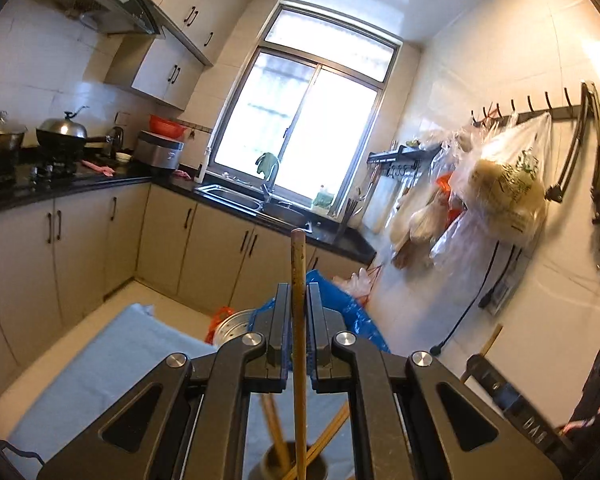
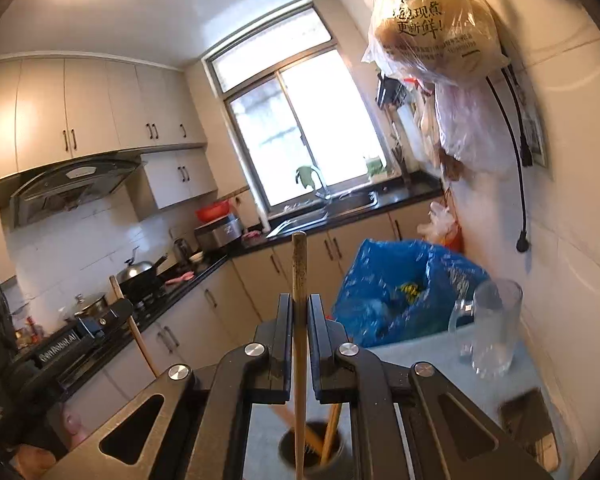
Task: Organize utensils
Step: 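Lower both chopsticks into the black holder and open both grippers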
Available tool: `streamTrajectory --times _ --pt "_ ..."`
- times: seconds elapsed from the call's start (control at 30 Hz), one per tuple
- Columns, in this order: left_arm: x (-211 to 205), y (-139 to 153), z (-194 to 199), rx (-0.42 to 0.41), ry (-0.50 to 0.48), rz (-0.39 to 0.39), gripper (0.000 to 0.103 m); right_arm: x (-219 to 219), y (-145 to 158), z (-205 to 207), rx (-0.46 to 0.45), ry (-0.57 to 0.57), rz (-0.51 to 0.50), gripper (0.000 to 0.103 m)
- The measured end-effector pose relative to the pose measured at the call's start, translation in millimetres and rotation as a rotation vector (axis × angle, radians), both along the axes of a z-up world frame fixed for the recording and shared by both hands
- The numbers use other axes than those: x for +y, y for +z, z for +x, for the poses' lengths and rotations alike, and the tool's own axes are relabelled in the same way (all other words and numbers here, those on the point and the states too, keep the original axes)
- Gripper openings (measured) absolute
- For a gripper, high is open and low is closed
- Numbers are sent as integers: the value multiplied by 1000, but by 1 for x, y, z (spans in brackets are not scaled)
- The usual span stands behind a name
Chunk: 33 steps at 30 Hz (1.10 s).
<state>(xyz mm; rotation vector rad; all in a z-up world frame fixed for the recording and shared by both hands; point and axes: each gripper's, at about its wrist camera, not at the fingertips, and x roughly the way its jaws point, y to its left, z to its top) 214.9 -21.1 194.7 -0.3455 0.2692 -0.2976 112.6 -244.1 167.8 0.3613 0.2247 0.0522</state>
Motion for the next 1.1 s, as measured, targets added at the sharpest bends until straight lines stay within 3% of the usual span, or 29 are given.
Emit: streamTrajectory --times 0.1,0.23,0.4,0.57,0.63,0.7,0.83,0.97,1.07,1.1 --pt "-12 -11 25 19 -9 -9 7 -2 -10 21 2 -18 -9 8" --pt "-34 -35 50 63 -12 58 7 -3 -33 43 46 -19 -8 8" --pt "-43 -65 60 126 -3 110 7 -1 -59 53 103 4 -27 8" --pt "-43 -74 59 158 7 136 7 0 -70 55 140 28 -13 8" --pt "-40 -70 55 156 13 131 16 0 -71 52 144 26 -9 13" --pt "-34 -64 45 150 23 125 36 -1 -69 49 145 30 -1 24" --pt "-19 -50 18 118 60 126 46 -4 -61 34 133 20 3 28" --pt "4 -39 -15 111 73 110 59 -10 -57 8 136 1 5 40" --pt "21 -42 -43 122 78 111 67 -15 -69 -11 184 -9 6 53" --pt "25 -46 -51 131 78 119 69 -15 -77 -17 221 0 -1 54"
